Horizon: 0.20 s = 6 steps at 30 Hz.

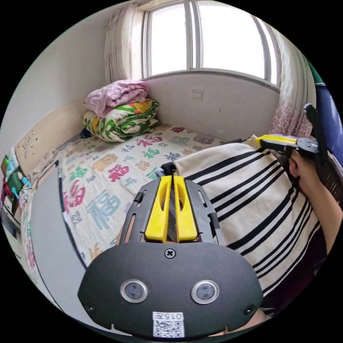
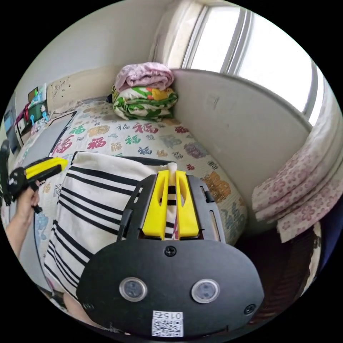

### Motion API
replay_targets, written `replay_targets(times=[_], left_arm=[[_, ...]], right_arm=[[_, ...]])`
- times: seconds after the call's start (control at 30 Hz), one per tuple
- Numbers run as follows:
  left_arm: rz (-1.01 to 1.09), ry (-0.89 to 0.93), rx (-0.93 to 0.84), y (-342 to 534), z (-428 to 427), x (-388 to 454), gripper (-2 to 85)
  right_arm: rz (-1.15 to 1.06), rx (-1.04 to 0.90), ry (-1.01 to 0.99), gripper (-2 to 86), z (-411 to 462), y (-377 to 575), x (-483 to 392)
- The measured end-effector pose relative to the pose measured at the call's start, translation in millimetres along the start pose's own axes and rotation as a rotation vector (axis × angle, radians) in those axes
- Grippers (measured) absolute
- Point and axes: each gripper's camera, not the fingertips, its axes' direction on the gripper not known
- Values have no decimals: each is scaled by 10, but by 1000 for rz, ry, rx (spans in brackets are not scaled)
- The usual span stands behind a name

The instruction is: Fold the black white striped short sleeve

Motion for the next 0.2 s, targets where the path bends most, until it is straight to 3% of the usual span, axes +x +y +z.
replay_targets(times=[0.2], left_arm=[[-47,17,327,1268,-1604,-241,17]], right_arm=[[52,481,80,-3,-1164,1280,-406]])
